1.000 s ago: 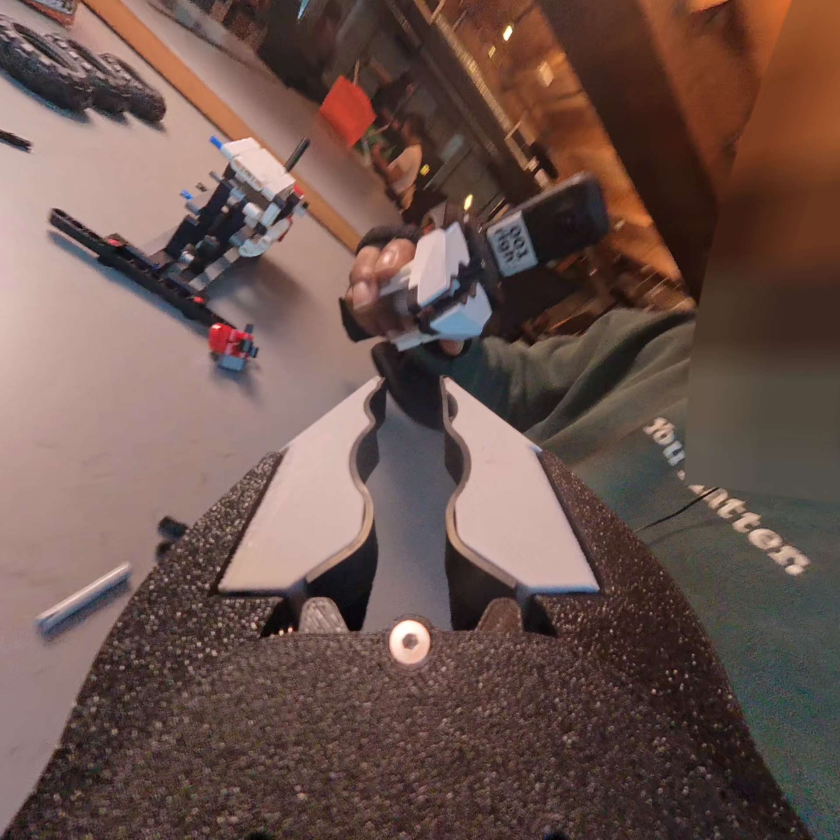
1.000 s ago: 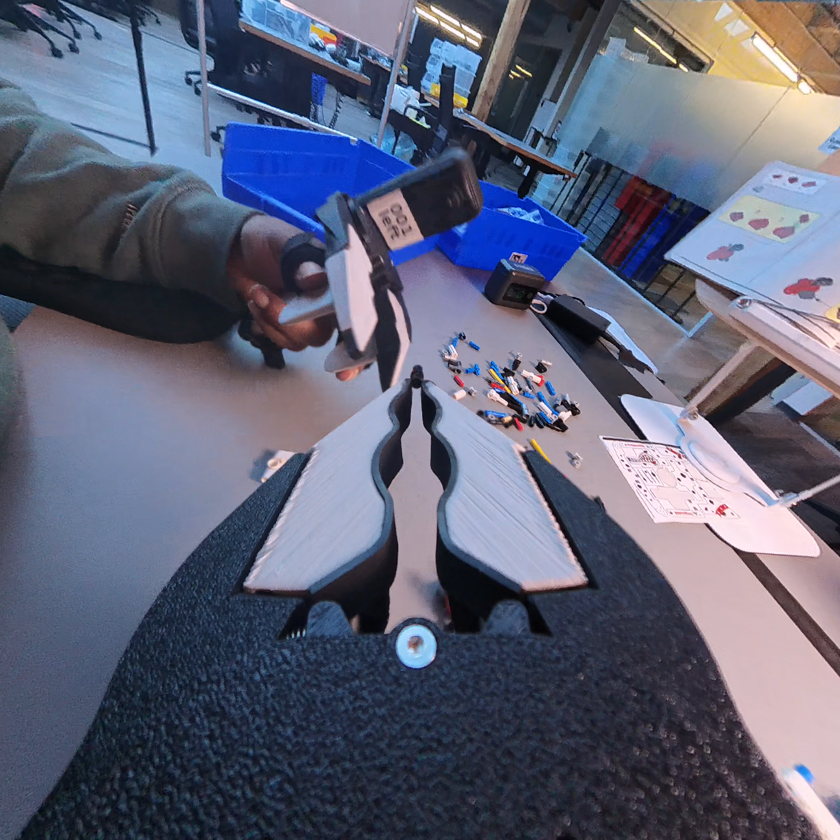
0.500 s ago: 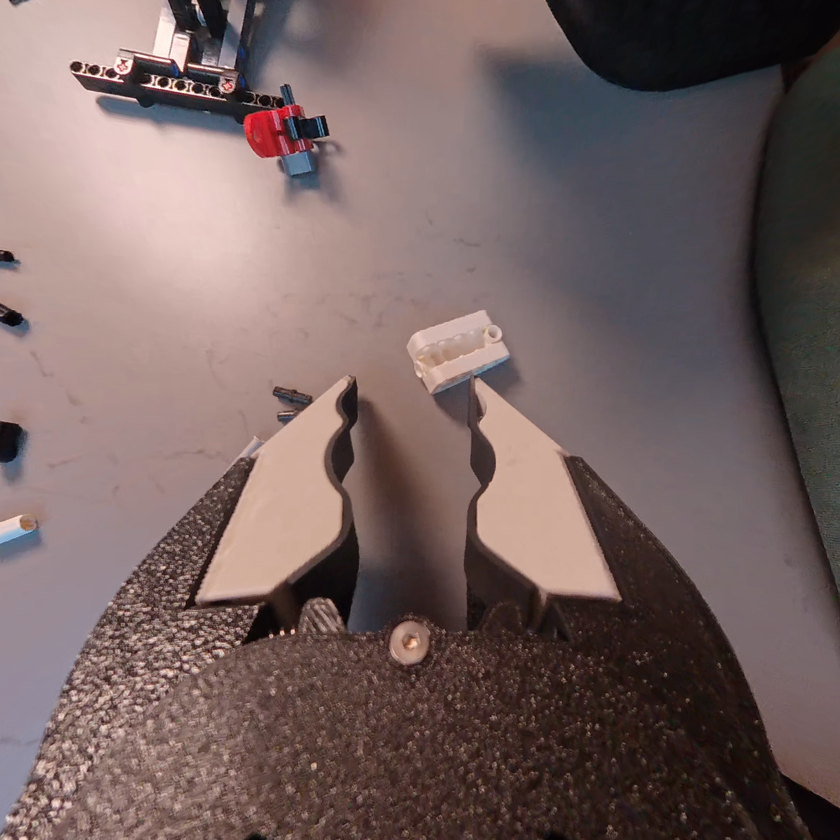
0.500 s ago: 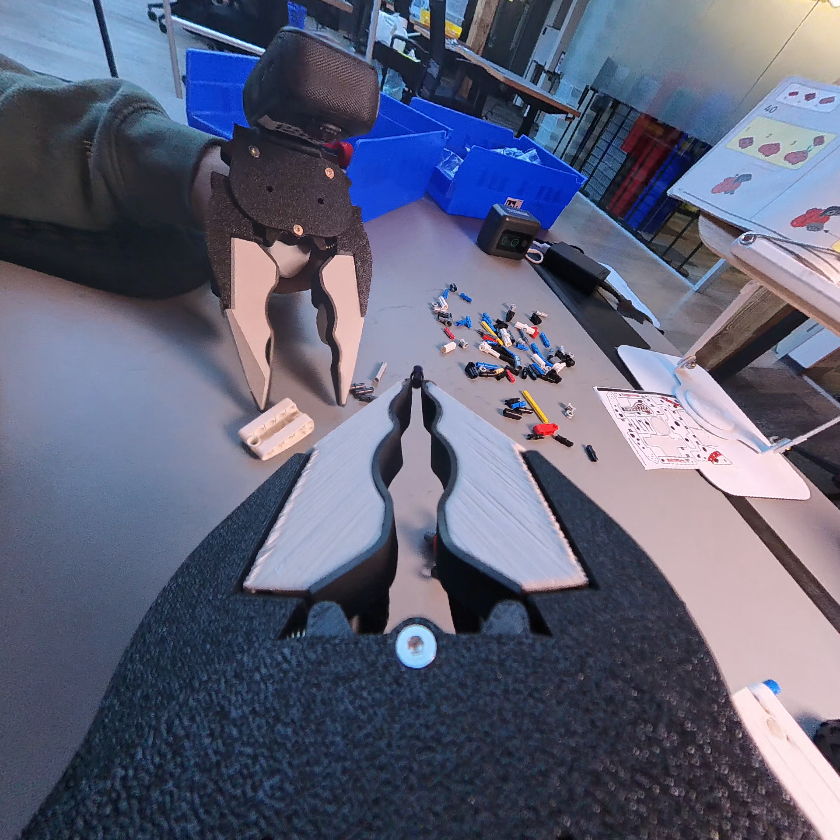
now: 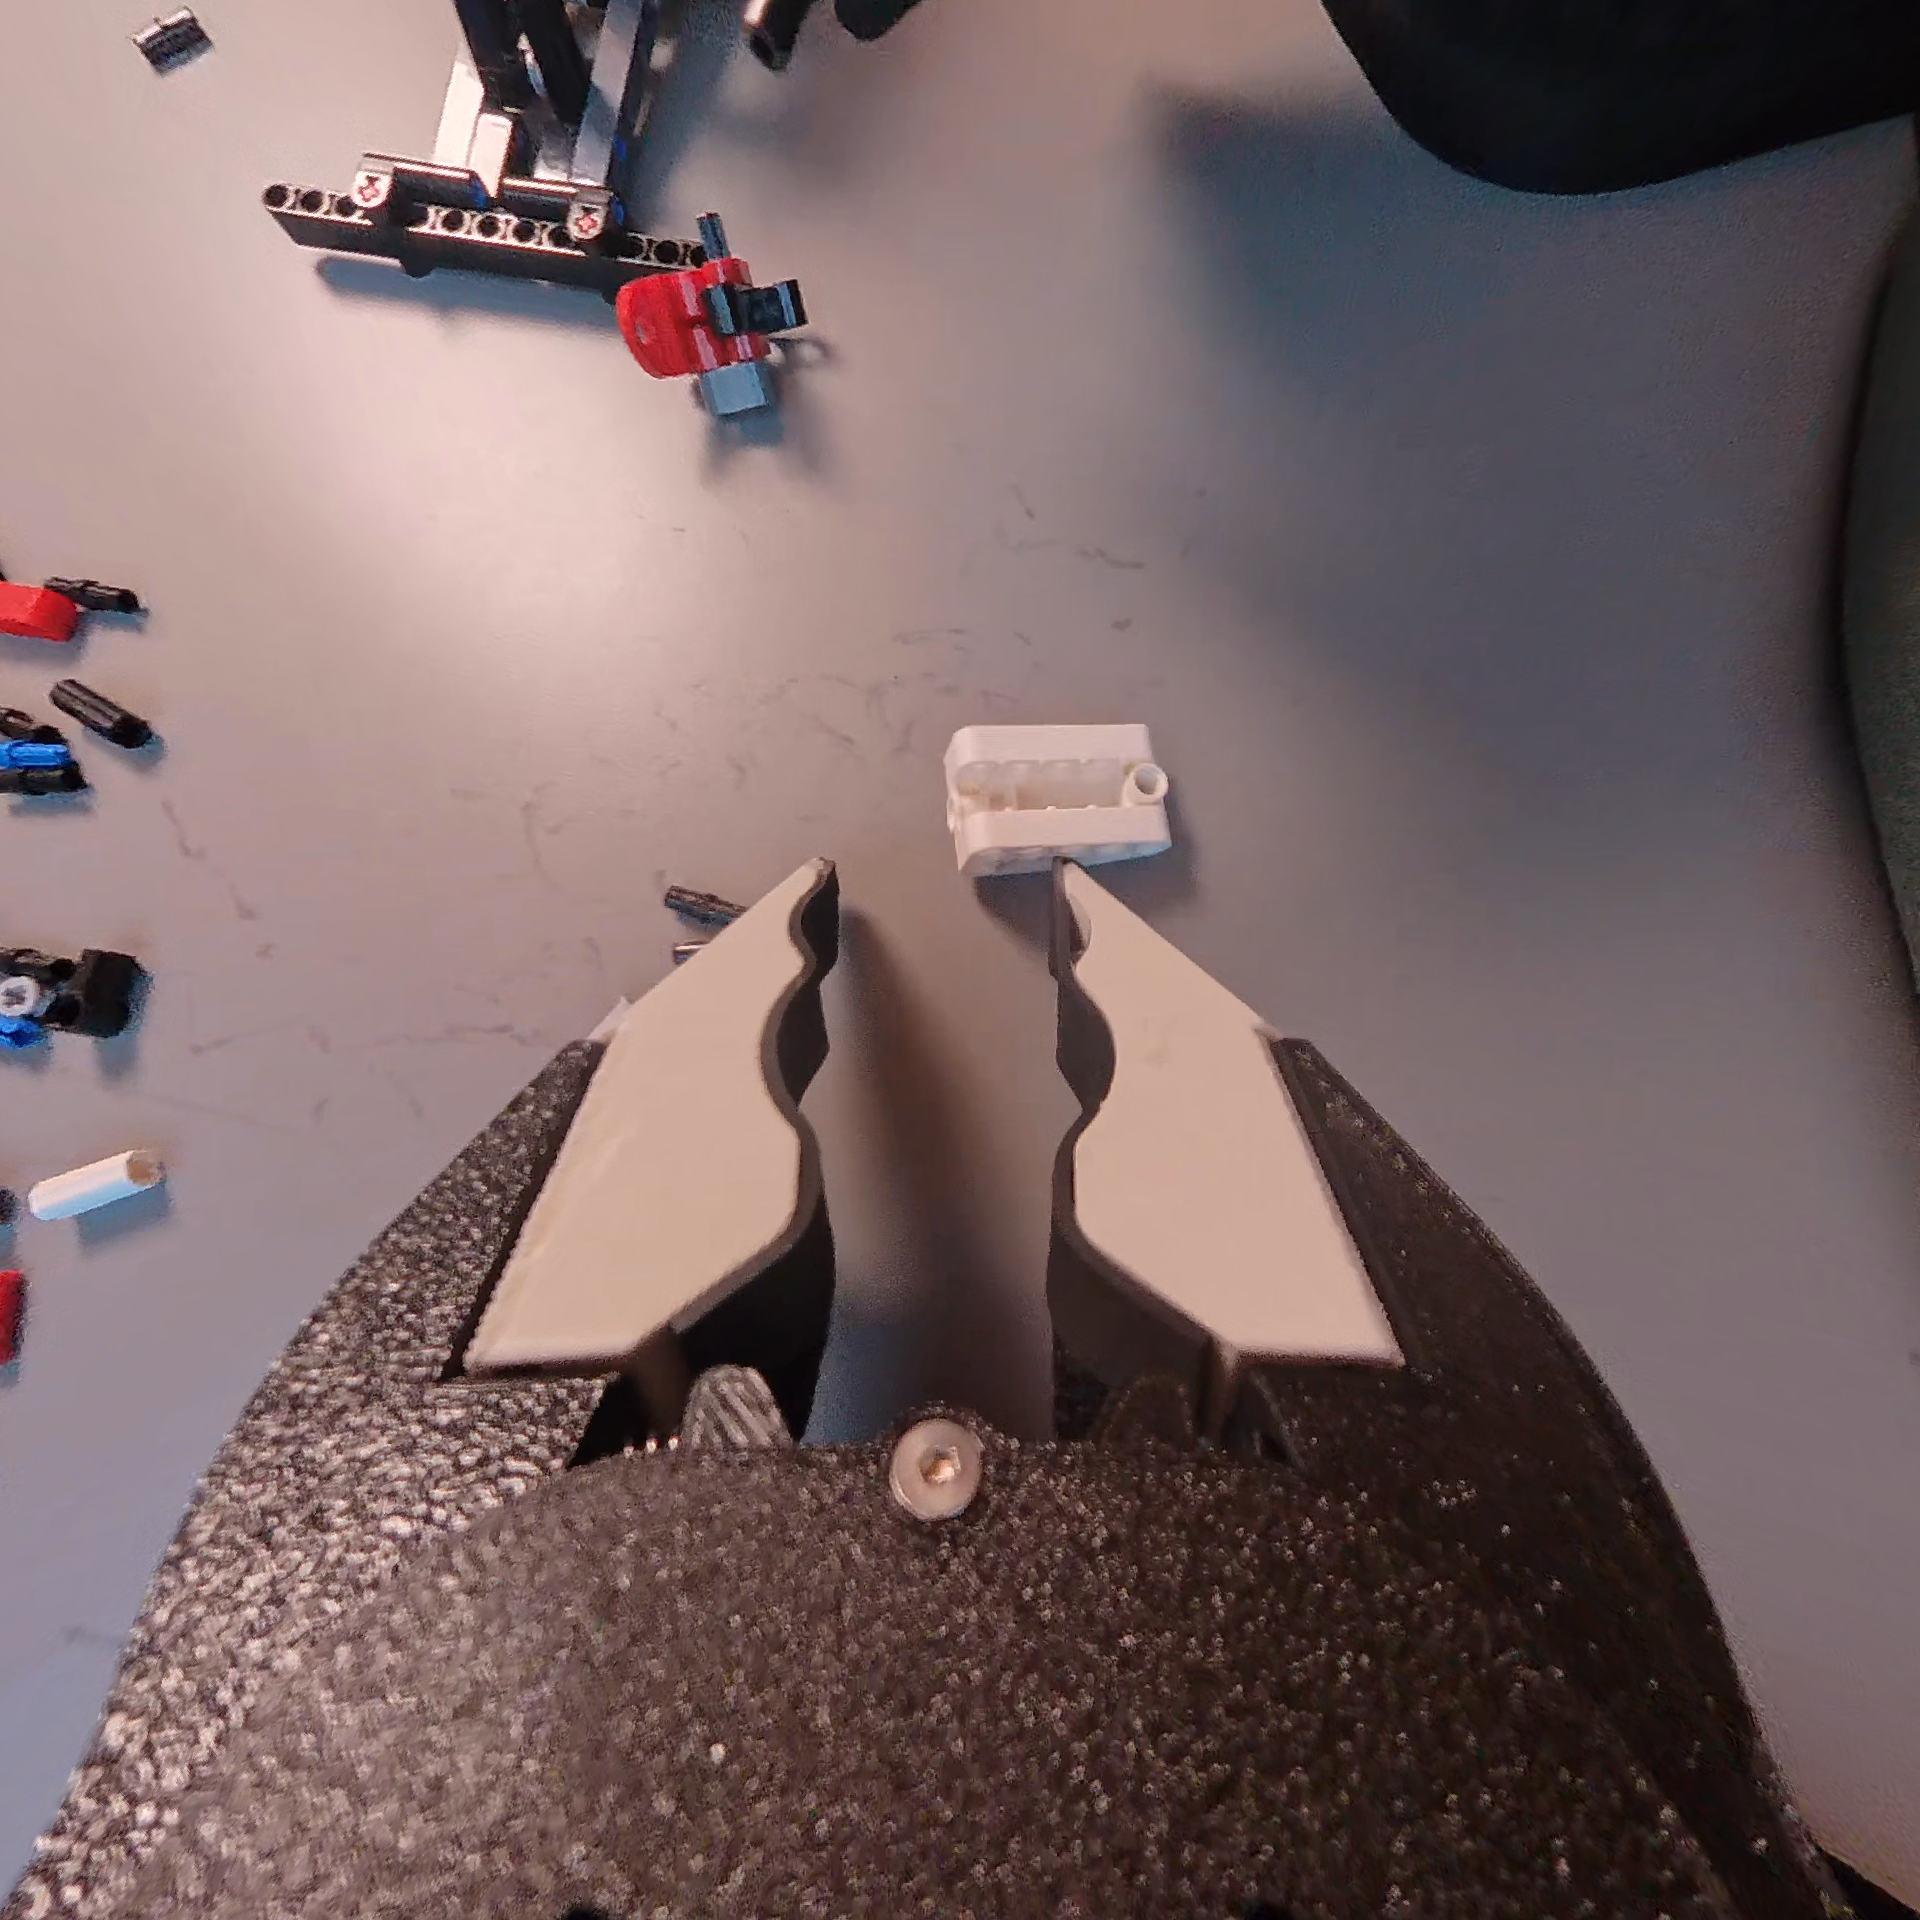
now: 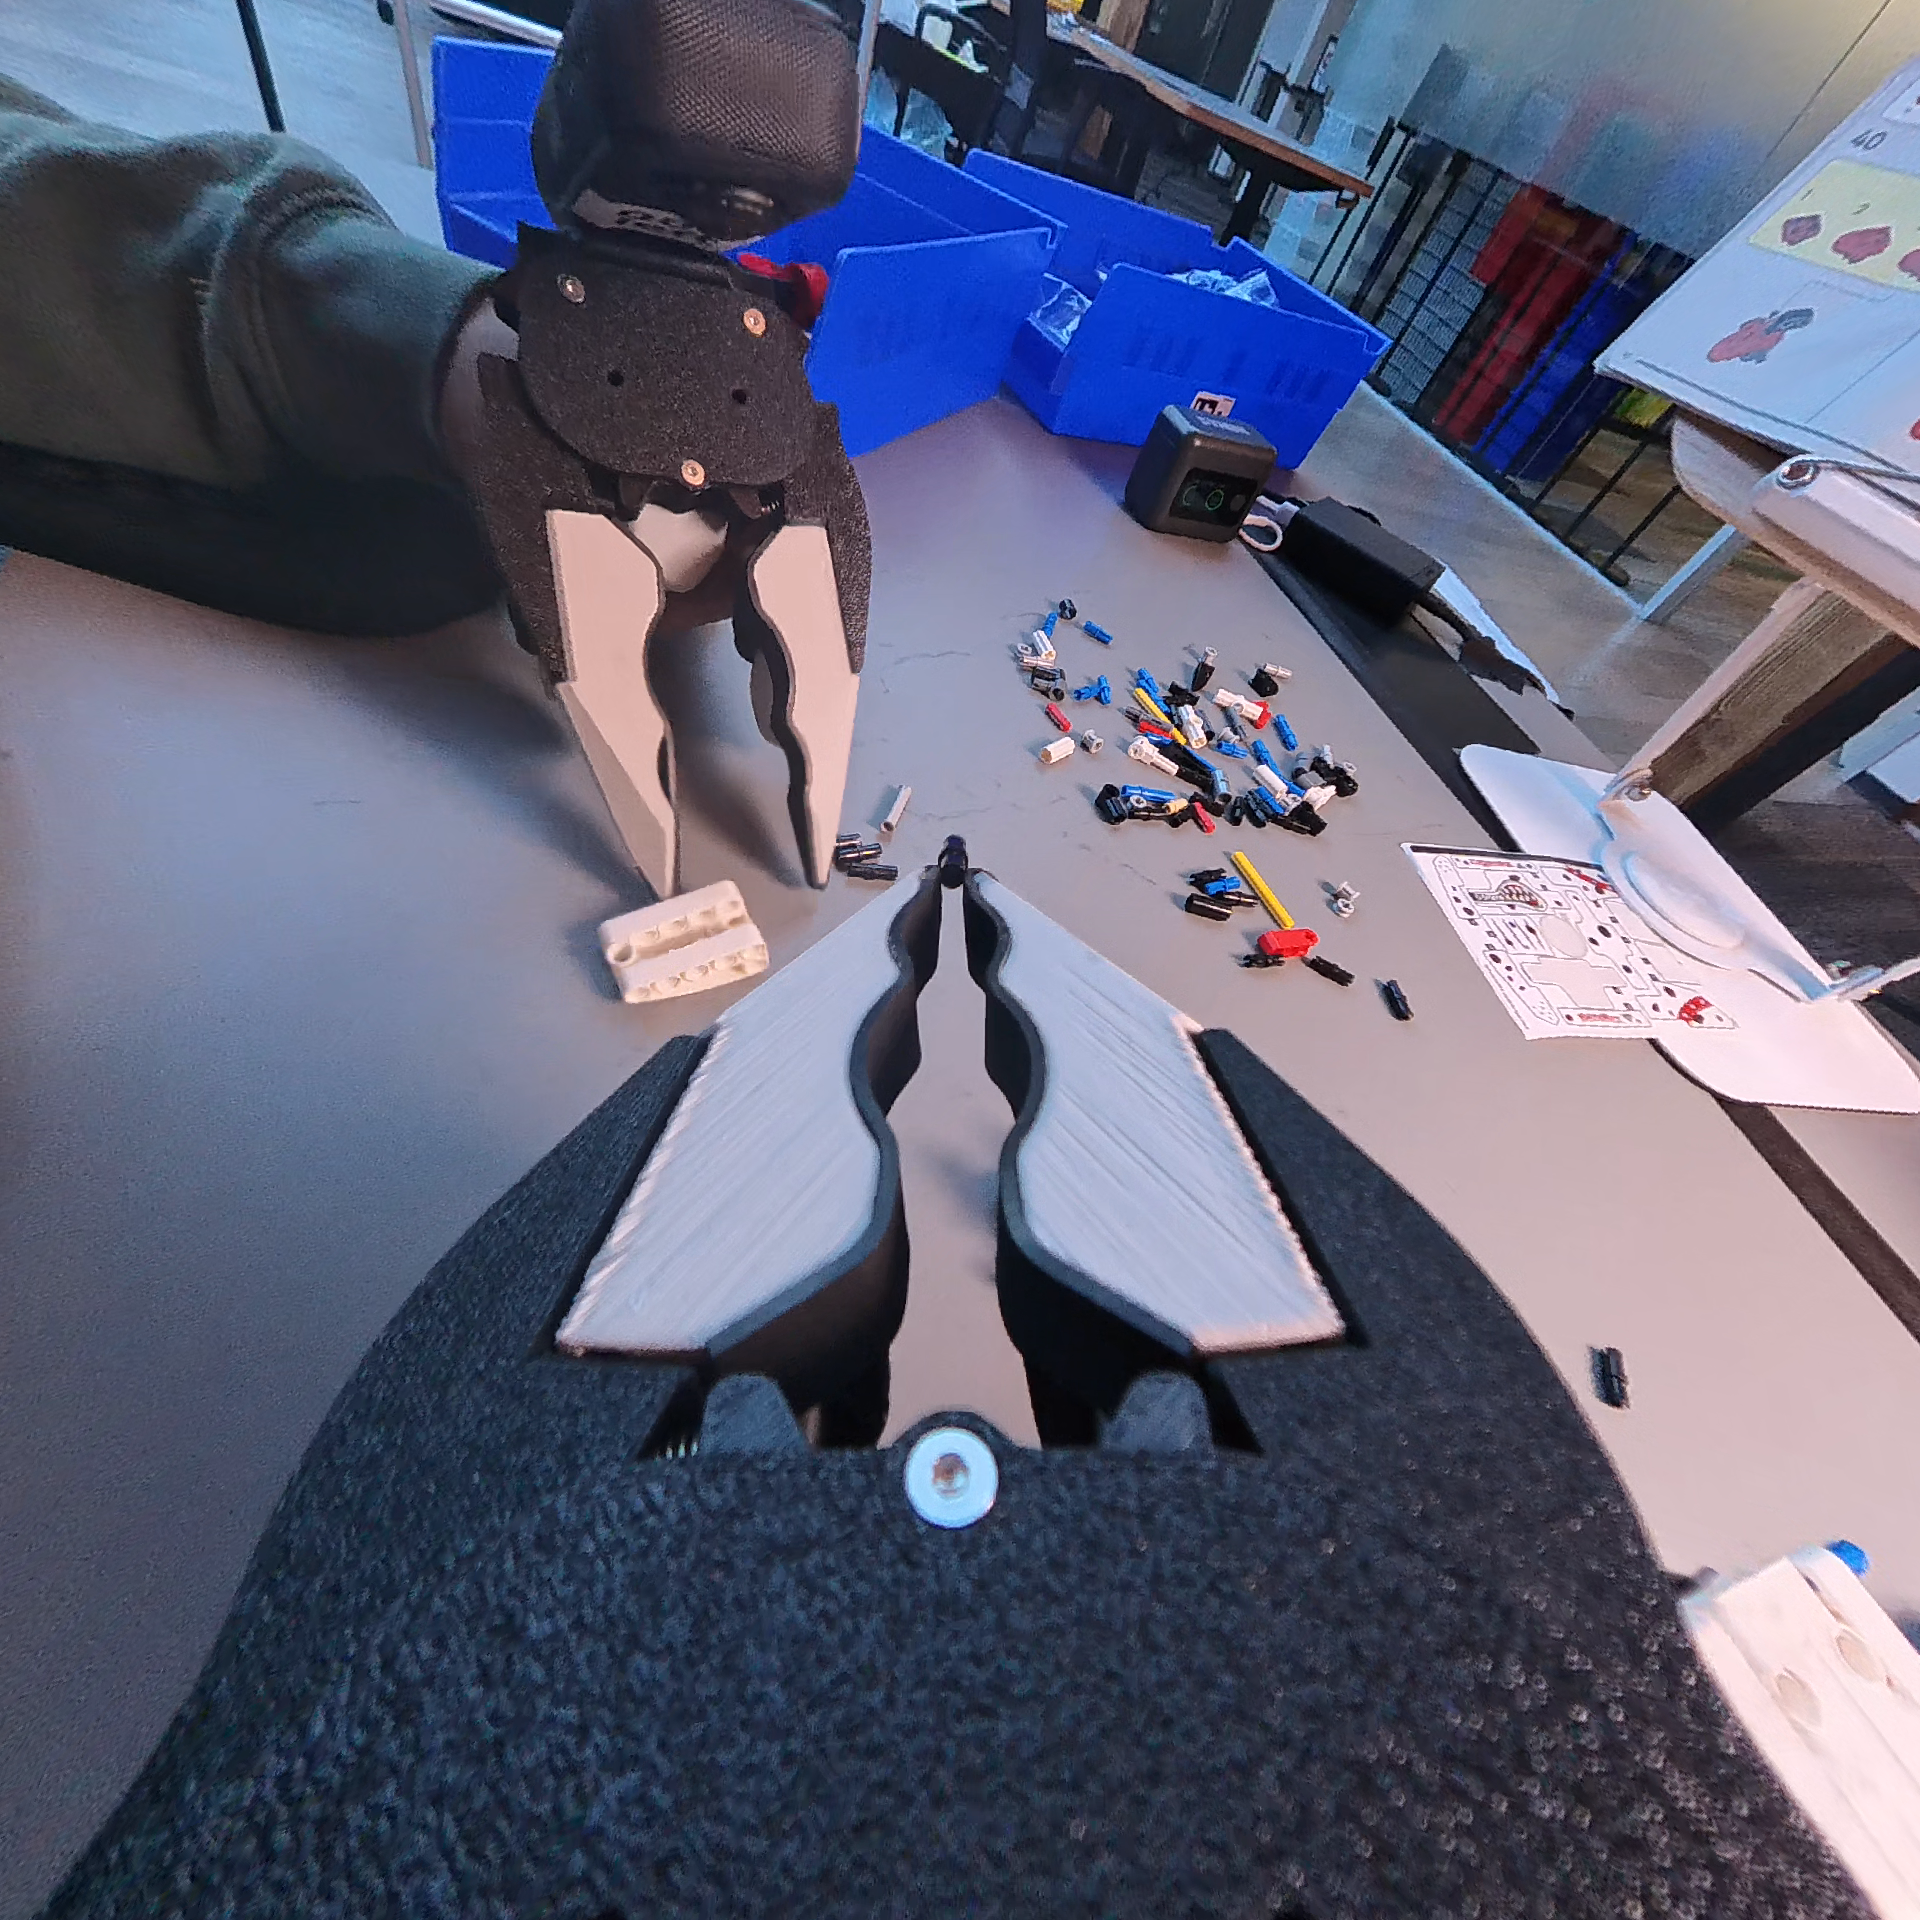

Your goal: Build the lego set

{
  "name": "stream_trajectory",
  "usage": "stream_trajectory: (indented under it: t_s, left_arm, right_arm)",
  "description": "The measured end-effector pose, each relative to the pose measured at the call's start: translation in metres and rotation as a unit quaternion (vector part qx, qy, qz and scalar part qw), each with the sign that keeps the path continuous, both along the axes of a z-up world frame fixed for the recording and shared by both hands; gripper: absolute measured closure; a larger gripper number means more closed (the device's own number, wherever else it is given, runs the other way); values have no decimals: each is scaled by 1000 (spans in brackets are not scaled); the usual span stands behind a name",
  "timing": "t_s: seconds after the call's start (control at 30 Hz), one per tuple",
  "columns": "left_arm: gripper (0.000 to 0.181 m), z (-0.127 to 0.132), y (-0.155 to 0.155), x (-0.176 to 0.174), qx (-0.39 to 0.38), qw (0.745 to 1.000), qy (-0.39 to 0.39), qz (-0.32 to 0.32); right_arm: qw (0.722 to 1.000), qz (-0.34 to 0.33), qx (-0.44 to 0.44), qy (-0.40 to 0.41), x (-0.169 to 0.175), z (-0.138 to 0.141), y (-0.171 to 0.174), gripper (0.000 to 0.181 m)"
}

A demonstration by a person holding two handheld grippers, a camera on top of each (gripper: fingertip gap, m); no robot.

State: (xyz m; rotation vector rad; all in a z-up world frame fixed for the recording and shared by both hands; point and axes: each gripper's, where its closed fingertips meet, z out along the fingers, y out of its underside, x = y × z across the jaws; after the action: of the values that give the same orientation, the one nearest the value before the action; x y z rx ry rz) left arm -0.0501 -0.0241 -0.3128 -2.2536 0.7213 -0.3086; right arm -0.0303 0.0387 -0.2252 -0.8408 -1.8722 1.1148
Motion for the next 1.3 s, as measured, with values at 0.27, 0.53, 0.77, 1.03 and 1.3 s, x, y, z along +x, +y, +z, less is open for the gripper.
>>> stream_trajectory:
  t_s: [0.27,0.53,0.77,1.03,1.3]
  left_arm:
    - [131,18,-1,1,24,998,-56,3]
    - [118,7,-11,17,13,998,-25,-52]
    - [129,8,-5,-5,24,1000,2,-20]
    - [122,3,-1,21,33,998,22,-54]
    - [120,9,-2,8,37,993,41,-101]
  right_arm:
    - [1000,1,-2,-4,1,-2,0,177]
    - [1000,0,-1,-3,1,-2,1,177]
    - [1000,2,-2,-6,2,-3,1,177]
    - [1000,1,-3,-9,2,-5,2,177]
    - [1000,4,-13,-17,2,-7,3,178]
